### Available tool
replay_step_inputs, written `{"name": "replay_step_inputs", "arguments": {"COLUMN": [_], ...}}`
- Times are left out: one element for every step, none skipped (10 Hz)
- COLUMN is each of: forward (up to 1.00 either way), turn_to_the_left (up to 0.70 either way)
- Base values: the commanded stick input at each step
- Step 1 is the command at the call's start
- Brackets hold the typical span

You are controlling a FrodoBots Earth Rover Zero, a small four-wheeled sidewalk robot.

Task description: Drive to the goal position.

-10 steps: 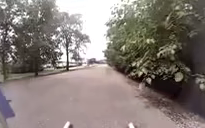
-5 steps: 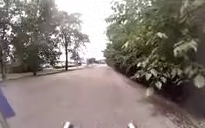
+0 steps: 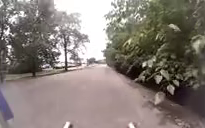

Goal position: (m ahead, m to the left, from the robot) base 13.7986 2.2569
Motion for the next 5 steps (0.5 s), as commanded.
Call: {"name": "replay_step_inputs", "arguments": {"forward": [0.45, 0.45, 0.45, 0.45, 0.45], "turn_to_the_left": [0.27, 0.09, 0.00, 0.00, 0.00]}}
